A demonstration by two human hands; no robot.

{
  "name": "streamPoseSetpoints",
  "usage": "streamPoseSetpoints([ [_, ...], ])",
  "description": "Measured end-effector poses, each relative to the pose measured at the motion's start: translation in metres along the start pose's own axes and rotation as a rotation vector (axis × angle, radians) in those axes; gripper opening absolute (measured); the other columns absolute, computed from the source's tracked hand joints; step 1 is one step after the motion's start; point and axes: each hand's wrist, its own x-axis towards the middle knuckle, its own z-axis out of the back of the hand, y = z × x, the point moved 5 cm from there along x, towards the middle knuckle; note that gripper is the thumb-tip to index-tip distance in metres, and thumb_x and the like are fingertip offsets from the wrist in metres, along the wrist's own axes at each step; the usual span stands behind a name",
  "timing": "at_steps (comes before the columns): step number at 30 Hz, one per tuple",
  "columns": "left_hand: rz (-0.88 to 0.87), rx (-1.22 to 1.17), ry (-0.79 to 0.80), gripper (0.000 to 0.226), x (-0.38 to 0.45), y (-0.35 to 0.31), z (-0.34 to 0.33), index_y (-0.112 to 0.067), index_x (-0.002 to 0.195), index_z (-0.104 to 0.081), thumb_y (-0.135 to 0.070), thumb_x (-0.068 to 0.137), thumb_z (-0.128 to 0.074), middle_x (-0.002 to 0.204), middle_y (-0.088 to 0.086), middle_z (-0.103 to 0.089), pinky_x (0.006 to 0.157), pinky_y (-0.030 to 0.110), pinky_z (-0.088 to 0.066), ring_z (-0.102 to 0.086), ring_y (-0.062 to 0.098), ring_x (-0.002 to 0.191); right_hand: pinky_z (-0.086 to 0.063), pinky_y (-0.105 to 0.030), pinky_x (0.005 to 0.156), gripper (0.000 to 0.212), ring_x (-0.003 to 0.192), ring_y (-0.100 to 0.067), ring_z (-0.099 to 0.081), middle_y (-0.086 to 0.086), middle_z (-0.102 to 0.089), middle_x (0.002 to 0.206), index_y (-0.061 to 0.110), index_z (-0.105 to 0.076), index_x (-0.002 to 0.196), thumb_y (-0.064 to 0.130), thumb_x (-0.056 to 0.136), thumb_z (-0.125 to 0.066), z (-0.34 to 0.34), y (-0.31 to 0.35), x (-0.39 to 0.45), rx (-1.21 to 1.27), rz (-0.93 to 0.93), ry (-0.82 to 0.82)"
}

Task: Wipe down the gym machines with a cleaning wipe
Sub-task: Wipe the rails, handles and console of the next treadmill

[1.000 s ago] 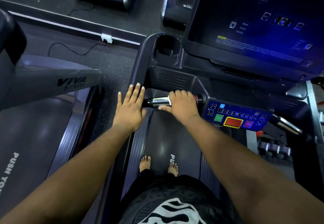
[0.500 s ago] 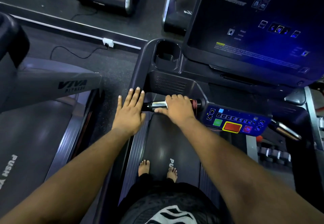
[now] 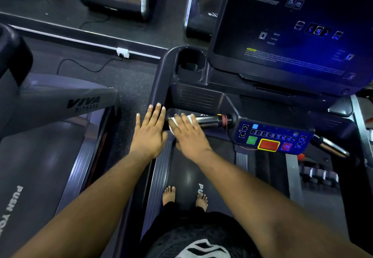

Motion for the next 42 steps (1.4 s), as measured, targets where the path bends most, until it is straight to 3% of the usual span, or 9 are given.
streamPoseSetpoints([
  [6, 0.004, -0.002, -0.014, 0.076, 0.001, -0.001, 0.0, -0.018, 0.163, 0.002, -0.033, 0.099, -0.036, 0.171, -0.001, 0.01, 0.126, 0.057, 0.002, 0.017, 0.018, 0.156, -0.02, -0.06, 0.12, 0.084, 0.127, -0.035, -0.048, -0.015, -0.054, 0.132, 0.007, -0.045, 0.142, 0.064, 0.084, -0.065, -0.002, -0.064, -0.022, 0.03, -0.287, -0.043],
  [10, 0.001, 0.003, -0.019, 0.075, 0.0, -0.001, 0.001, -0.018, 0.163, 0.002, -0.032, 0.1, -0.037, 0.171, -0.001, 0.01, 0.126, 0.057, 0.001, 0.017, 0.018, 0.156, -0.025, -0.058, 0.118, 0.076, 0.107, -0.03, -0.053, -0.009, -0.058, 0.109, 0.01, -0.054, 0.126, 0.063, 0.075, -0.072, 0.011, -0.033, 0.005, 0.051, -0.24, -0.061],
  [14, 0.006, 0.011, -0.016, 0.075, -0.001, -0.001, 0.002, -0.019, 0.163, 0.003, -0.032, 0.101, -0.037, 0.17, -0.002, 0.011, 0.125, 0.059, 0.002, 0.017, 0.018, 0.156, -0.034, -0.05, 0.117, 0.054, 0.116, -0.029, -0.056, -0.008, -0.06, 0.121, 0.011, -0.05, 0.139, 0.021, 0.088, -0.065, 0.011, -0.023, 0.004, 0.067, -0.069, -0.191],
  [20, 0.031, 0.129, 0.031, 0.074, -0.002, -0.004, 0.006, -0.022, 0.161, 0.012, -0.045, 0.102, -0.025, 0.168, -0.003, 0.019, 0.118, 0.07, 0.008, 0.023, 0.017, 0.154, -0.026, -0.046, 0.122, 0.074, 0.142, -0.031, -0.045, -0.01, -0.047, 0.154, 0.009, -0.046, 0.15, -0.008, 0.078, -0.051, 0.01, -0.072, -0.035, 0.212, 0.03, -0.185],
  [26, -0.104, 0.122, -0.051, 0.078, 0.008, -0.053, 0.011, -0.017, 0.164, -0.006, -0.044, 0.1, -0.041, 0.171, 0.001, 0.003, 0.119, 0.07, 0.006, 0.007, 0.017, 0.157, -0.022, -0.041, 0.124, 0.06, 0.147, -0.028, -0.037, -0.011, -0.044, 0.156, 0.008, -0.052, 0.146, -0.005, 0.088, -0.043, 0.03, -0.106, -0.066, 0.647, -0.134, -0.247],
  [31, -0.235, 0.061, 0.025, 0.081, 0.03, -0.127, 0.009, -0.02, 0.163, -0.002, -0.054, 0.091, -0.012, 0.17, -0.002, 0.008, 0.122, 0.064, 0.005, 0.011, 0.013, 0.156, -0.02, -0.037, 0.126, 0.067, 0.148, -0.02, -0.035, -0.008, -0.045, 0.155, 0.009, -0.052, 0.146, -0.004, 0.083, -0.036, 0.057, -0.167, -0.088, 0.833, -0.308, -0.429],
  [35, -0.248, 0.004, 0.054, 0.075, 0.046, -0.167, 0.003, -0.02, 0.164, -0.003, -0.05, 0.103, -0.035, 0.171, -0.003, 0.007, 0.123, 0.062, 0.006, 0.01, 0.012, 0.157, -0.02, -0.036, 0.126, 0.067, 0.148, -0.019, -0.036, -0.008, -0.047, 0.155, 0.009, -0.051, 0.147, -0.005, 0.083, -0.037, 0.065, -0.212, -0.099, 0.798, -0.405, -0.58],
  [39, -0.206, 0.054, 0.081, 0.091, 0.057, -0.185, -0.013, -0.018, 0.164, -0.006, -0.068, 0.087, -0.011, 0.171, -0.002, 0.001, 0.123, 0.062, 0.003, 0.004, 0.014, 0.157, -0.017, -0.044, 0.126, 0.065, 0.151, -0.024, -0.03, -0.008, -0.037, 0.161, 0.015, -0.04, 0.154, -0.001, 0.092, -0.044, 0.035, -0.212, -0.085, 0.646, -0.303, -0.221],
  [42, -0.177, 0.049, 0.082, 0.096, 0.06, -0.191, -0.021, -0.017, 0.163, -0.009, -0.07, 0.083, -0.009, 0.171, -0.001, -0.004, 0.122, 0.062, 0.001, -0.001, 0.014, 0.158, -0.01, -0.04, 0.126, 0.063, 0.154, -0.019, -0.02, -0.004, -0.019, 0.168, 0.018, -0.023, 0.161, 0.041, 0.105, -0.043, 0.015, -0.202, -0.077, 0.599, -0.238, 0.047],
])
